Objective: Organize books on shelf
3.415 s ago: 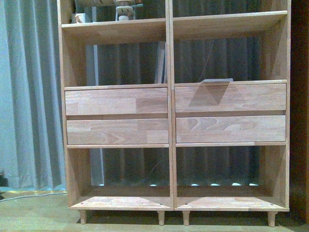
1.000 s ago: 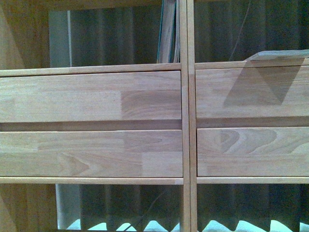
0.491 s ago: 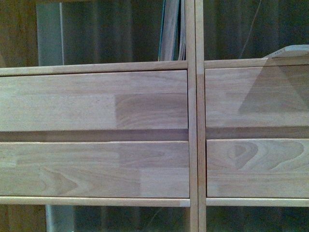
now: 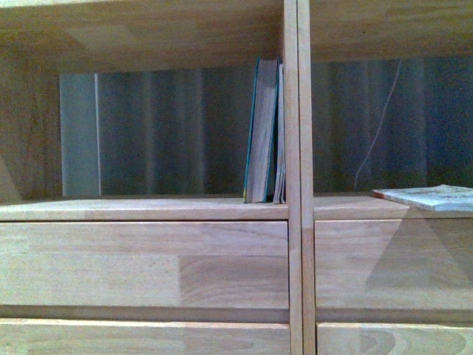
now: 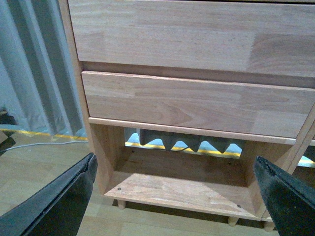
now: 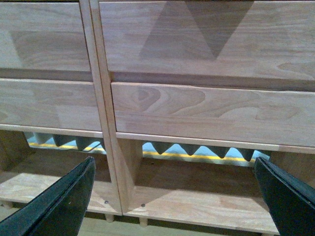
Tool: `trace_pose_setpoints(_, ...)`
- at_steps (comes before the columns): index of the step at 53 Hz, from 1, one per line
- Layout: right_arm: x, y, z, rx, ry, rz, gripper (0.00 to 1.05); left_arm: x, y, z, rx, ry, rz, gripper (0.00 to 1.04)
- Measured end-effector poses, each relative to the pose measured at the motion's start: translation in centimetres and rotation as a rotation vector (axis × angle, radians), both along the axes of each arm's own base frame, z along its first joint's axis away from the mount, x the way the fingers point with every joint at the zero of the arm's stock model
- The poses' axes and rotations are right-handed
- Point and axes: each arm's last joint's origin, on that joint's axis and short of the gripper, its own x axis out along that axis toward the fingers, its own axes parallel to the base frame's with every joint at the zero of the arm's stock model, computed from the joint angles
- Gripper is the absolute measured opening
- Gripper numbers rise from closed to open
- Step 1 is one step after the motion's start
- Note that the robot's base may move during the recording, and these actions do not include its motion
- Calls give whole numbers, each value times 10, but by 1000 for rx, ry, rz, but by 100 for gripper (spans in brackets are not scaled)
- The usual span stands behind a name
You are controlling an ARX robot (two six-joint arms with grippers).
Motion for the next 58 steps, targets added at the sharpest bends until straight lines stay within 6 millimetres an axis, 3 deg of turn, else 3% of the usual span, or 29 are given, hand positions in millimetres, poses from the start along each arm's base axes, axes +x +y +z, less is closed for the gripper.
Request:
trace_pose_setpoints(6,0,0,3,46,-33,17,98,0,0,0,0,0,0,98)
trace_pose_setpoints(12,5,-7,20,206,-97,47,98,0,0,0,0,0,0,98)
trace_pose_setpoints(17,21,-17,58,343,-177,57,98,0,0,0,0,0,0,98)
trace_pose_setpoints(19,38,-21,78,411,-202,74,98,0,0,0,0,0,0,98)
trace_pose_setpoints(23,78,-27,97,559,-150,103,98,0,0,0,0,0,0,98)
trace_pose_setpoints(28,120,-32,95,725,-45,94,98,0,0,0,0,0,0,98)
trace_pose_setpoints(35,172,-35,78,915,69,25,98,0,0,0,0,0,0,98)
trace_pose_setpoints(42,210,-32,78,1000,82,-10,98,0,0,0,0,0,0,98)
trace_pose_setpoints(58,271,-36,98,1068,43,-83,98,0,0,0,0,0,0,98)
